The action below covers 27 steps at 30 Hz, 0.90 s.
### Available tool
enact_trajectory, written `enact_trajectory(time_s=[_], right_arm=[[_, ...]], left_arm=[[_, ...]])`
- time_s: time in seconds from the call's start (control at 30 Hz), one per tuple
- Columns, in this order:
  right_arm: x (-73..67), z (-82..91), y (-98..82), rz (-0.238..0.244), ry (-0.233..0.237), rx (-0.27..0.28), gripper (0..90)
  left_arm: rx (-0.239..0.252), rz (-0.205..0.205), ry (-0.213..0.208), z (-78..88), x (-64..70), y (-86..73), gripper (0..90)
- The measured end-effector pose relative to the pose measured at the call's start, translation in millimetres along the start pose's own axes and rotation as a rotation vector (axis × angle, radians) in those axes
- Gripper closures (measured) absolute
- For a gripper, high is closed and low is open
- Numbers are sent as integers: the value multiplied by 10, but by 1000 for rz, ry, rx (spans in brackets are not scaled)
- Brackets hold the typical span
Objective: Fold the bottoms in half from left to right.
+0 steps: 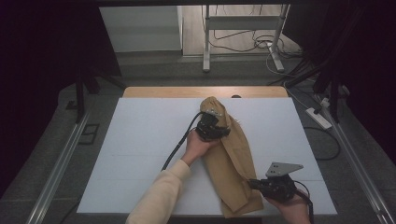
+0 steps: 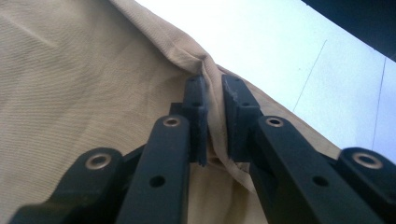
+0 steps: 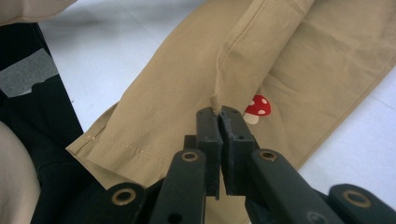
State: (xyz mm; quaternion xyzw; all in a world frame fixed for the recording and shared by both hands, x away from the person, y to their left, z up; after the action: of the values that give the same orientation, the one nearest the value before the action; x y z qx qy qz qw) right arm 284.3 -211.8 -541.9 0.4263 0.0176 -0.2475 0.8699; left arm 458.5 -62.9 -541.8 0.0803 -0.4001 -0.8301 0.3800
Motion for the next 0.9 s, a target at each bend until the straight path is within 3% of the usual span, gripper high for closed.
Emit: enact_trajectory(time_s=[0.1,0.17,0.23,0.3,0.67,0.9], right_arm=[[0,-3,-16,1,0,-3,804],[12,1,-11,1,-14,2,663],[31,12,-1,-8,-35,10,538],[53,23,9,-16,-51,17,485],[190,-8,62,-32,-89,6,427],[421,-127,74,-59,-100,-27,426]], left_arm=[[4,-3,4,0,11,3,686],[10,-7,18,24,9,13,541],[25,-7,19,69,2,24,461],[38,-7,24,120,-15,28,398],[30,-65,18,411,-91,-200,375],[15,-82,37,587,-163,-363,361]])
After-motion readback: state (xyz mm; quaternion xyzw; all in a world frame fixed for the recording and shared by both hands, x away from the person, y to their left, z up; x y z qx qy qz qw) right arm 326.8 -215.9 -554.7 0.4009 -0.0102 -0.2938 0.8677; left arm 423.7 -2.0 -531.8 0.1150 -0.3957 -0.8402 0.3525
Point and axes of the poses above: each handheld gripper's, and its own axes: z roughly backward along the jaws, y roughly out of its top, x roughly to its right, the point moved 8 cm from there along -z, roughly forward along the jaws, and after that the axes turned 11 degrees about y, right-handed, at the moved point
